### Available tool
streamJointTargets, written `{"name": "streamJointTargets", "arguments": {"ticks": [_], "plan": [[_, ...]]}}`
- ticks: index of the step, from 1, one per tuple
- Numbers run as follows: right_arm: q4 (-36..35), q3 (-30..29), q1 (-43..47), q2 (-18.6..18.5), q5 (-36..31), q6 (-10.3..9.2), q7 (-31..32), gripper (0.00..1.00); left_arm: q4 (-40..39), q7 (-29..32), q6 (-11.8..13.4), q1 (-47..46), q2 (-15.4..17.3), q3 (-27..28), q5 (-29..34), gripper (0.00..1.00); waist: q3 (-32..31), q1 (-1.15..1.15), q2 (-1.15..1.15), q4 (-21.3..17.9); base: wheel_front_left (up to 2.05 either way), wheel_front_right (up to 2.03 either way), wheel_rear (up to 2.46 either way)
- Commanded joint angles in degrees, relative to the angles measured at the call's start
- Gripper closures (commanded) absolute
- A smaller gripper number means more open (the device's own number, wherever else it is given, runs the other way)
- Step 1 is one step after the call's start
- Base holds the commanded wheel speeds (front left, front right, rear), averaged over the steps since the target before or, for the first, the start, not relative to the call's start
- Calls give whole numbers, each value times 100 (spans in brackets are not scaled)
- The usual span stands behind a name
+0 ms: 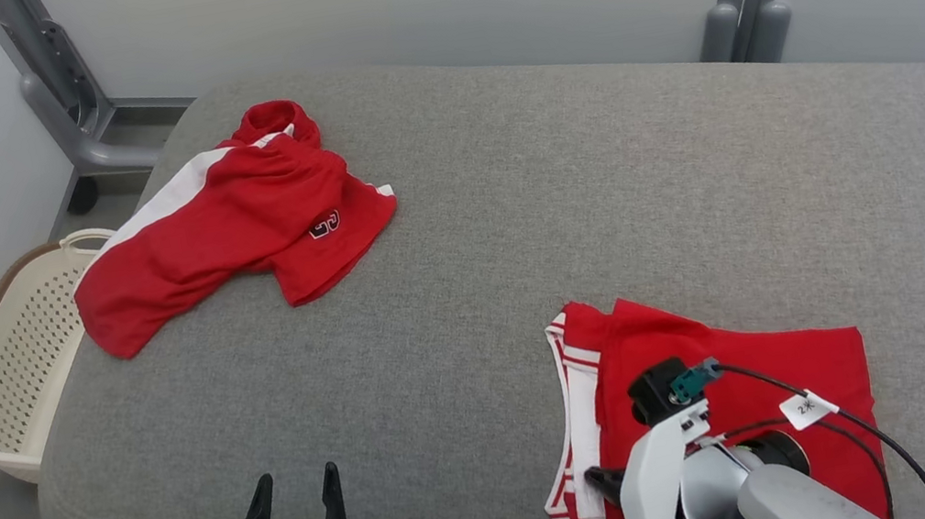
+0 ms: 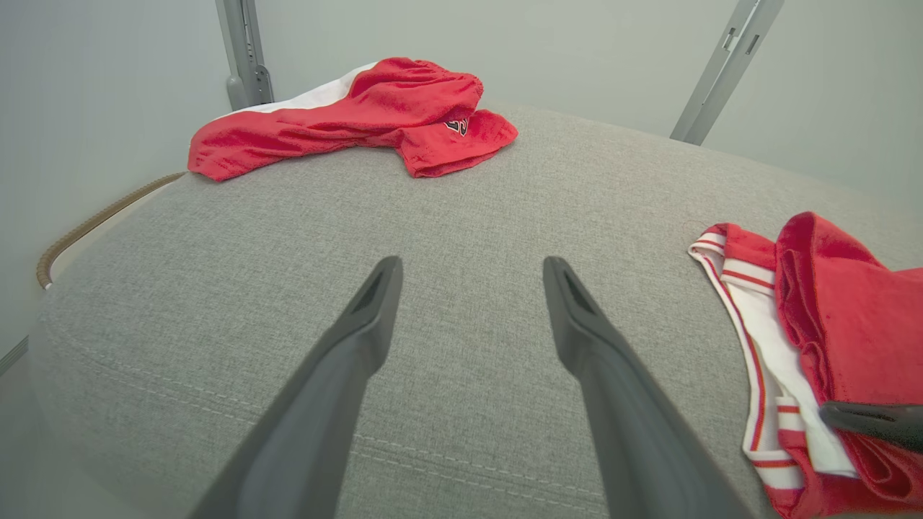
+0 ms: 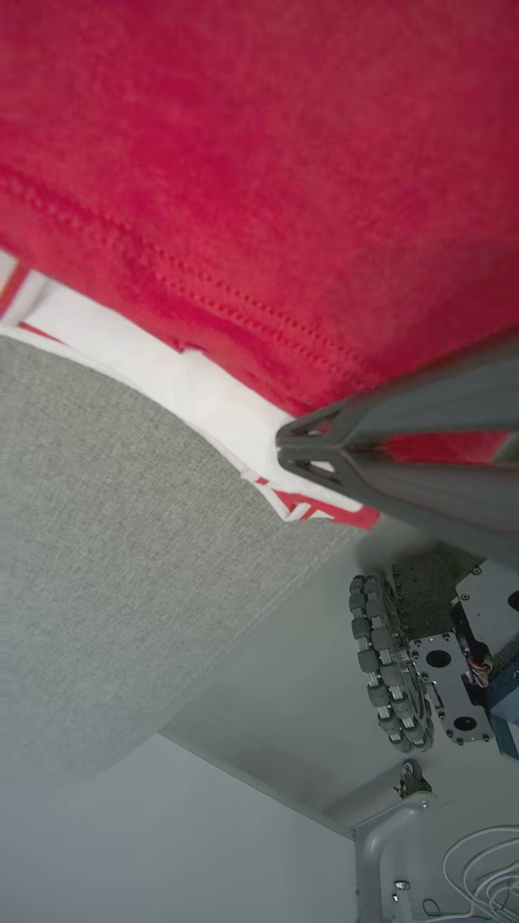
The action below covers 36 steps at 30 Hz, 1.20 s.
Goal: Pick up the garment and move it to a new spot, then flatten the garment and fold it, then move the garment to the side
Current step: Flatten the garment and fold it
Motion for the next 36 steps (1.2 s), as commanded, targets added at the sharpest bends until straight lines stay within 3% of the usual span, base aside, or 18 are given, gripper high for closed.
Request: {"name": "streamJointTargets", "arguments": {"ticks": [1,6,7,8,9,10,11,15,20,30,36], "plan": [[-18,78,-90,-16,110,0,-50,100,13,-4,13,-47,7,-10,-23,0,-13,0,0,0,0,0,0],[-172,287,-247,-16,425,0,-171,100,47,-4,12,38,7,41,37,0,-120,0,0,-47,0,0,0],[-209,296,-281,-17,458,0,-209,90,54,-4,10,61,7,56,54,0,-149,0,0,-67,0,0,0],[-241,301,-310,-17,488,0,-224,79,58,-4,7,81,7,73,70,0,-179,0,0,-90,0,0,0],[-286,281,-333,-16,525,0,-256,55,62,-4,5,100,7,91,90,0,-209,0,0,-116,0,0,0],[-325,238,-363,-17,524,0,-278,13,58,-4,2,119,7,106,107,0,-242,0,0,-145,0,0,0],[-362,182,-385,-18,526,0,-290,0,55,-4,-2,140,7,127,115,0,-274,0,0,-180,0,0,0],[-553,-195,-407,-17,404,0,-277,0,25,-4,-18,192,7,174,175,0,-361,0,0,-321,0,0,0],[-934,-1133,-187,-16,-115,0,-114,0,-49,-4,-37,226,7,219,244,0,-407,0,0,-503,0,0,0],[-2314,-2904,780,-13,-1060,0,814,0,-163,-4,-42,146,7,343,319,0,-348,0,0,-864,0,0,0],[-2620,-3445,1197,-13,-1238,0,1117,0,-177,-4,-61,-25,8,420,345,0,-256,0,0,-975,0,0,0]]}}
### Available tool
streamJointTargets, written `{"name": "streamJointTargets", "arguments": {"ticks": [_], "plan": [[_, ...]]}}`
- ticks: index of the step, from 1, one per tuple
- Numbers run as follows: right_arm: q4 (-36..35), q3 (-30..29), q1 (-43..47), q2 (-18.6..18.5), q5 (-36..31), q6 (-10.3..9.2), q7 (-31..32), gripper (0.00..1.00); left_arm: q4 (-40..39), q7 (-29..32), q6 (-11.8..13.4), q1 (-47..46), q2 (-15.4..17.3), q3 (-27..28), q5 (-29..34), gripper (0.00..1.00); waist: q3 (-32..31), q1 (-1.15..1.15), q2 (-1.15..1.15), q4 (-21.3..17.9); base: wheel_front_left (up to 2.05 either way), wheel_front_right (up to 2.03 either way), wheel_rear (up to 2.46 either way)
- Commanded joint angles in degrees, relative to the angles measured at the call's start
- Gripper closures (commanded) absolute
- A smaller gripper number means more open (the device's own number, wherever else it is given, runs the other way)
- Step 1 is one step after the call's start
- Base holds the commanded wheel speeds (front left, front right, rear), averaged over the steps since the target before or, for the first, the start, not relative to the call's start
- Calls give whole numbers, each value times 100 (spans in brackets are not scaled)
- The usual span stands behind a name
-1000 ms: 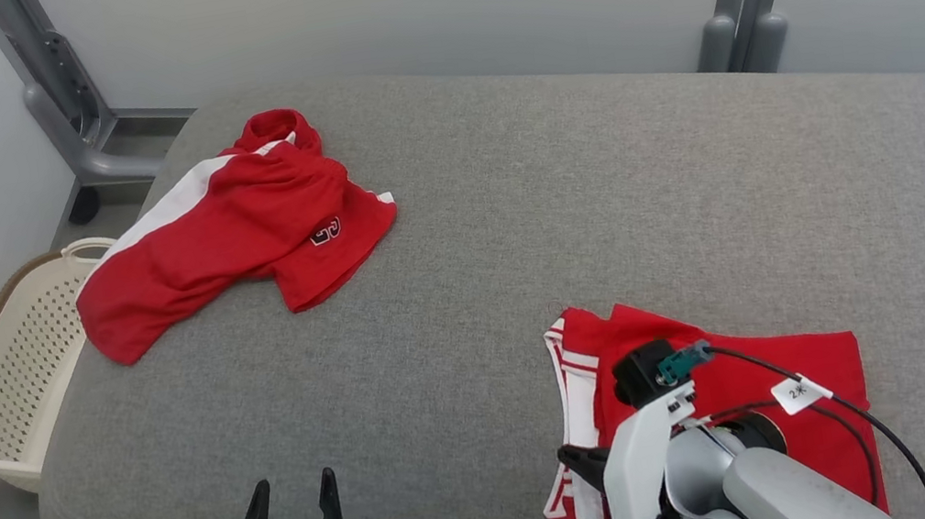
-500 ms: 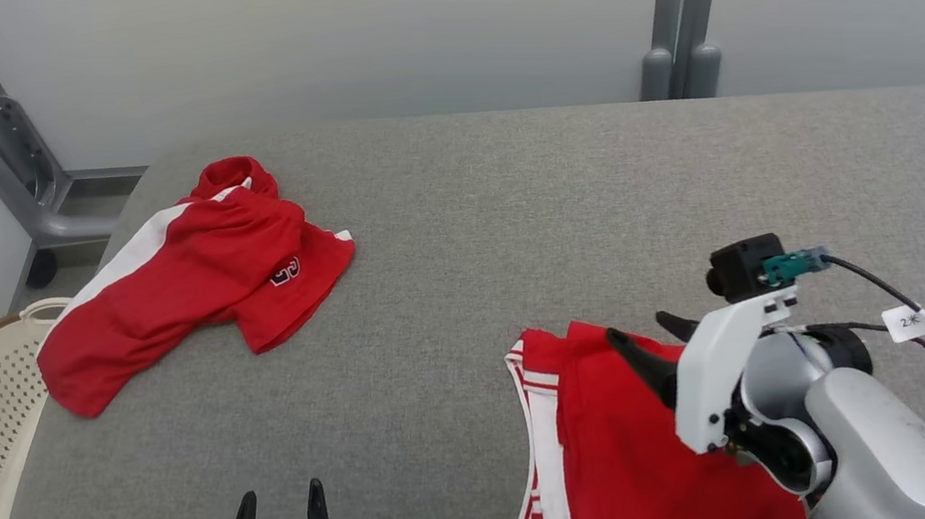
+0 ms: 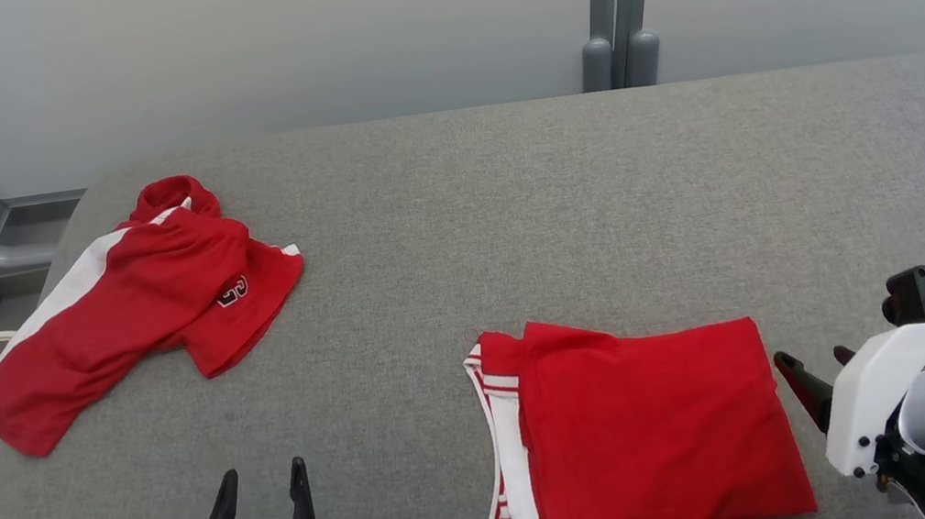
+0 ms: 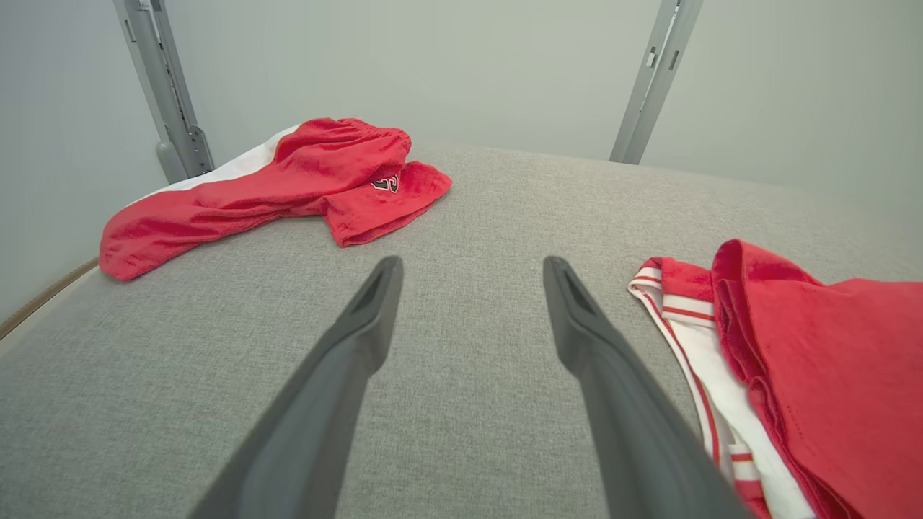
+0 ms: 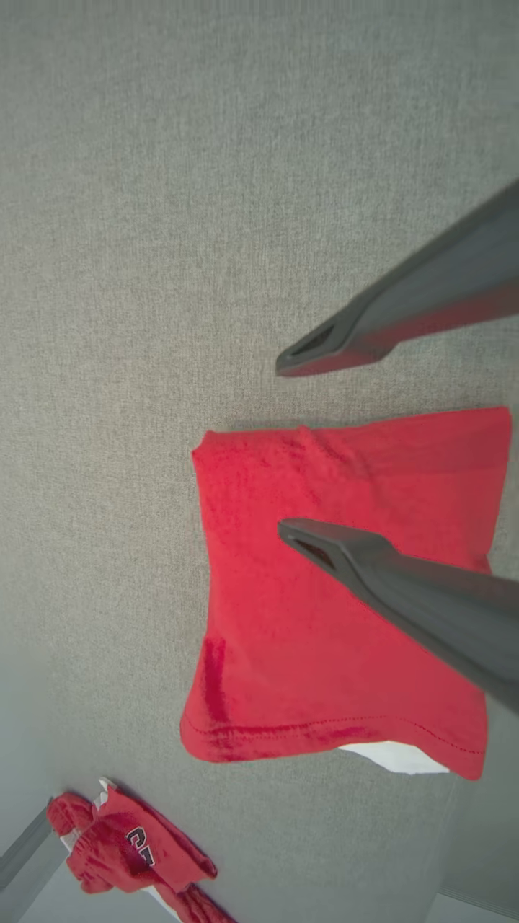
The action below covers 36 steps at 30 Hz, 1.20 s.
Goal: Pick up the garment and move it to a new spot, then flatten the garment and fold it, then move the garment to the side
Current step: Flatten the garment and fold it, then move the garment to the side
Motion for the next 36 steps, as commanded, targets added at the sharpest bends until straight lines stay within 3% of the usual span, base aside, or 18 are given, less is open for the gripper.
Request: {"name": "streamJointTargets", "arguments": {"ticks": [1,8,22,23,24,25,36], "plan": [[-12,-86,105,-11,-44,0,32,0,-21,-4,-17,-125,9,52,28,0,60,0,0,-48,0,0,0],[324,-212,58,-10,103,0,-50,0,-109,-4,-37,-237,9,111,46,0,193,0,0,-31,0,0,0],[1768,-91,-575,-11,142,0,-269,0,-106,-4,-74,-440,56,55,161,0,616,0,0,340,0,0,0],[1842,-85,-610,-11,142,0,-296,25,-113,-4,-76,-443,60,59,165,0,626,0,0,357,0,0,0],[1929,-82,-627,-10,140,0,-302,57,-119,-4,-78,-443,60,63,171,0,634,0,0,373,0,0,0],[2070,-87,-671,-3,118,0,-323,100,-132,-4,-80,-441,62,76,175,0,637,0,0,402,0,0,0],[2363,-57,-1029,-18,-61,-4,-576,100,-228,-4,-68,-417,70,139,233,0,603,0,0,234,0,0,0]]}}
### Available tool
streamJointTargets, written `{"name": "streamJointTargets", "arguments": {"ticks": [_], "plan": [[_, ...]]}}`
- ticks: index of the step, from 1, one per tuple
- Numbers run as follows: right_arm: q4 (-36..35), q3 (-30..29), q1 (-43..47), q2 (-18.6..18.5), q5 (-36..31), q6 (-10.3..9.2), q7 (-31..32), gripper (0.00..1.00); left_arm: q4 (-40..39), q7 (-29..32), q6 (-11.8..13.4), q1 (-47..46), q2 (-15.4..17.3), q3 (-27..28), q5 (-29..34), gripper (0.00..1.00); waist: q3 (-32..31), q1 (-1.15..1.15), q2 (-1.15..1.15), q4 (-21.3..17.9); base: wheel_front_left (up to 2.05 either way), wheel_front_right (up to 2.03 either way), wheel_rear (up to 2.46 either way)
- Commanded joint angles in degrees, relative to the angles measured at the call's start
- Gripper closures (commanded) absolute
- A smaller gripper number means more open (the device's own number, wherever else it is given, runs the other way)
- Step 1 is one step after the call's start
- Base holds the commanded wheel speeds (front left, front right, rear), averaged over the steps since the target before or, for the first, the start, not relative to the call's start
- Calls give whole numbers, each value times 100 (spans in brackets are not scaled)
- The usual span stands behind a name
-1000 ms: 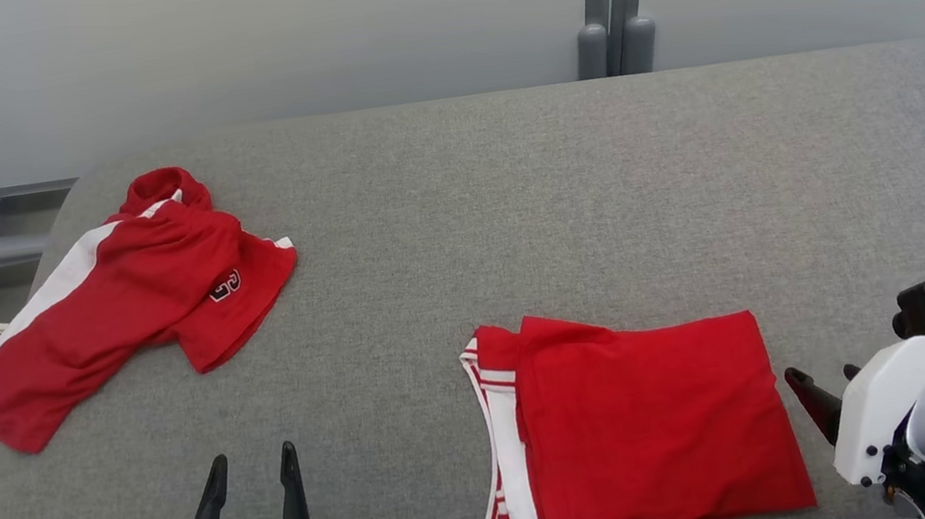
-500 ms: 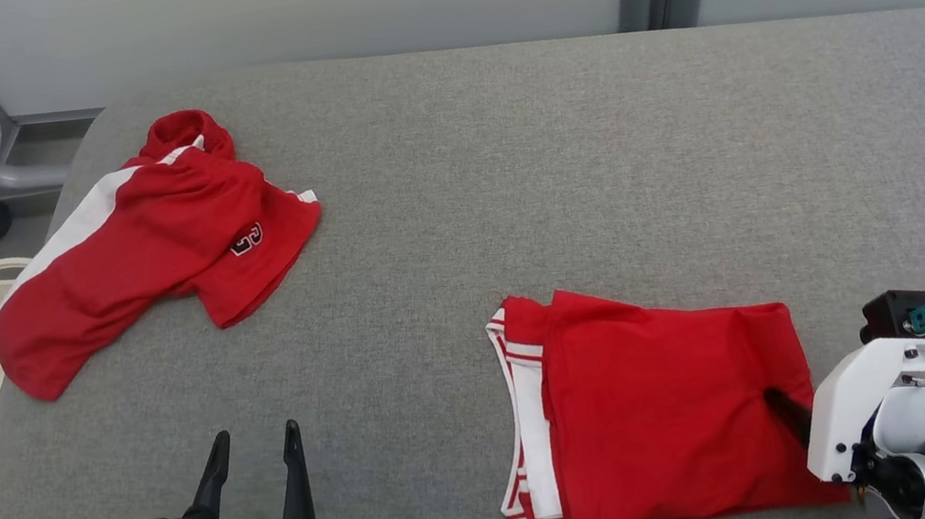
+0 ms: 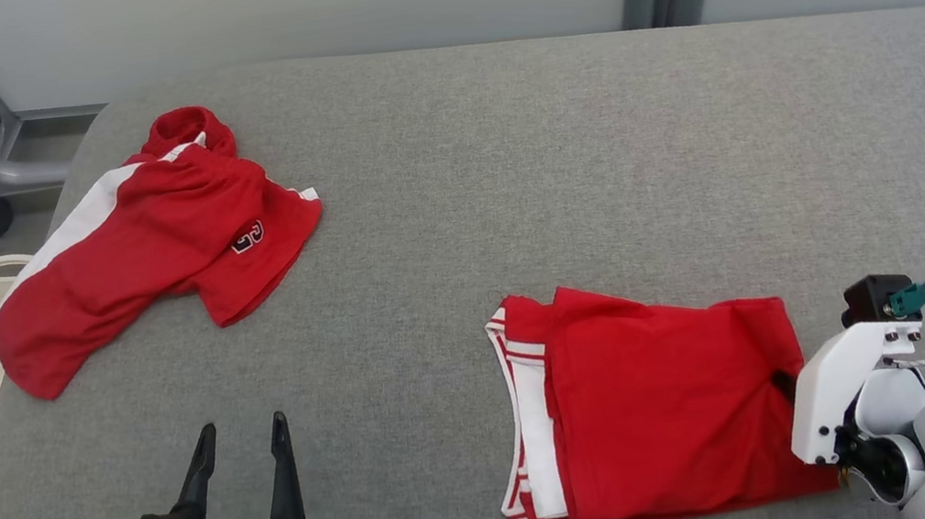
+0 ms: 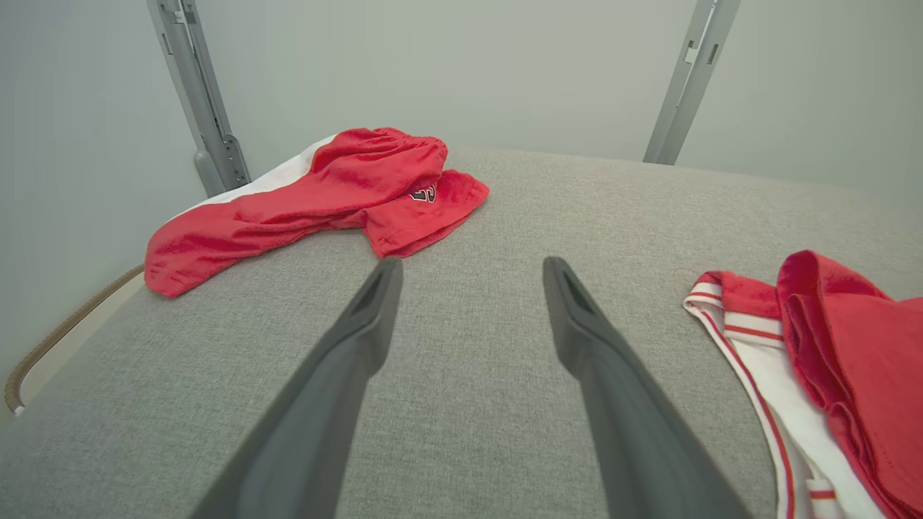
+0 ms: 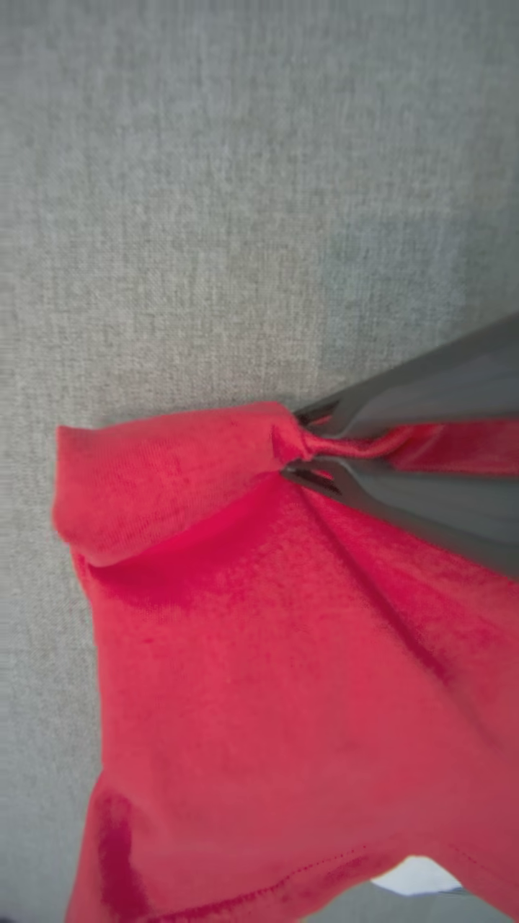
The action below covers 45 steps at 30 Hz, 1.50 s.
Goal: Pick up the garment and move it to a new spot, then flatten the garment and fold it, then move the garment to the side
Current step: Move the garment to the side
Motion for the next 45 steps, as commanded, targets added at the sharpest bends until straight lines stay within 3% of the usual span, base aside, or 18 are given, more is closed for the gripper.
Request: {"name": "streamJointTargets", "arguments": {"ticks": [1,14,23,32,45], "plan": [[22,0,-146,-31,-71,-8,-53,100,-41,-3,-4,-62,32,27,29,0,28,0,0,-137,0,0,0],[451,-136,-1498,-31,-790,-9,-173,100,-374,-4,16,-392,26,114,70,0,603,0,0,-1117,0,0,0],[755,-390,-2463,-138,-1292,-8,-268,100,-706,-3,-9,-733,205,36,233,0,1237,0,0,-1725,0,0,0],[884,-730,-3190,-651,-1529,-8,-395,100,-1074,29,-23,-1022,481,-124,335,0,1928,0,0,-1952,0,0,0],[1260,-1902,-3987,-1352,-2131,-8,-670,100,-1730,394,-27,-1213,817,-426,342,0,2582,0,0,-1848,0,0,0]]}}
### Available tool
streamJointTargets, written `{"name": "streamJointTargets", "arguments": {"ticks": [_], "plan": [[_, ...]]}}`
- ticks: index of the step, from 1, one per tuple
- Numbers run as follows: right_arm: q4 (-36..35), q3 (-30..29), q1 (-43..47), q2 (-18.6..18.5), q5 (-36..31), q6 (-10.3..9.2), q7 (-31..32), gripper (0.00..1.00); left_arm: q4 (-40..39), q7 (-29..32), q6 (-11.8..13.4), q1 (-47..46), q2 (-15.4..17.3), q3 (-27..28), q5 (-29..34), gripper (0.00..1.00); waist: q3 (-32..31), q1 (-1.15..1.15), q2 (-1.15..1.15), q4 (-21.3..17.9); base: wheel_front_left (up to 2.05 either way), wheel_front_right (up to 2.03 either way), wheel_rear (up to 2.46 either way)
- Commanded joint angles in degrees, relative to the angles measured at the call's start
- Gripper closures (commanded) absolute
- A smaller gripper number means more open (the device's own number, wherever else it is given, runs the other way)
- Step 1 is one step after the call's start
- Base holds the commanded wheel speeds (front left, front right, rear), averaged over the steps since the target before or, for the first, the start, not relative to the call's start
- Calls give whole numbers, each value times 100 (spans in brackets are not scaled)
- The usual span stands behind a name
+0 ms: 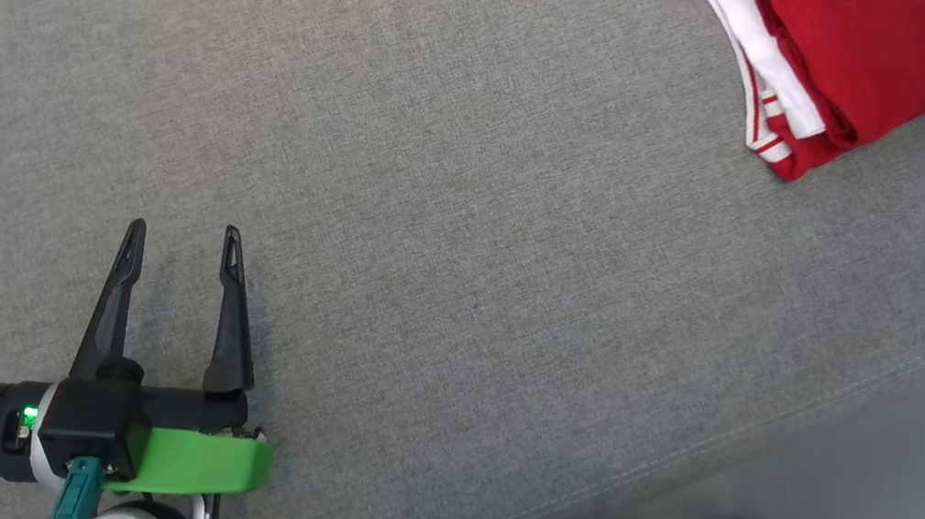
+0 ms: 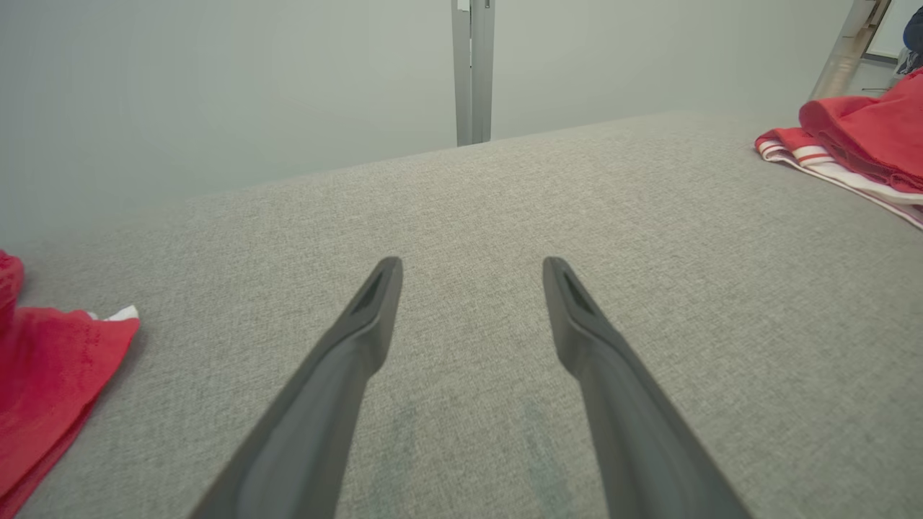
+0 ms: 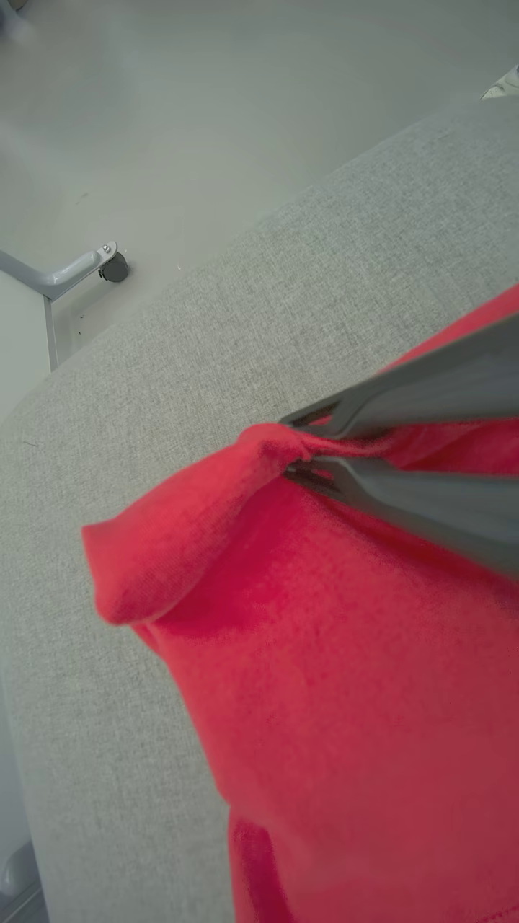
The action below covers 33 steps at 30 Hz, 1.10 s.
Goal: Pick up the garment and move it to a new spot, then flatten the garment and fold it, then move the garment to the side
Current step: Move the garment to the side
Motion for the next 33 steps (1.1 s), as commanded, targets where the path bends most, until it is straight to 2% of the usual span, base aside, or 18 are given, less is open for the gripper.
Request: {"name": "streamJointTargets", "arguments": {"ticks": [1,11,12,13,17,21,25,33], "plan": [[28,-136,-191,-40,-105,-8,-54,100,-86,42,-10,-92,77,3,-22,0,200,-1,0,50,0,0,0],[157,-844,-521,-304,-808,-9,-224,100,-343,175,-12,-94,184,-100,-54,0,475,-1,0,238,0,0,0],[175,-856,-528,-323,-899,-9,-278,68,-351,172,-11,-111,181,-112,-62,0,492,-1,0,263,0,0,0],[185,-875,-539,-332,-959,-8,-354,0,-356,172,-4,-123,175,-121,-68,0,504,-1,0,281,0,0,0],[253,-869,-579,-266,-1194,-8,-753,0,-306,126,27,-189,156,-126,-90,0,509,-1,0,366,0,0,0],[363,-615,-538,-178,-1180,-9,-1230,0,-180,49,72,-192,88,-141,-134,0,352,-1,0,462,0,0,0],[453,-49,-312,-142,-1202,-9,-1682,0,35,-62,140,-117,-15,-101,-273,0,49,-1,0,566,0,0,0],[578,990,301,-46,-775,-9,-2461,0,686,-239,235,136,-283,9,-599,0,-889,-1,0,859,0,0,0]]}}
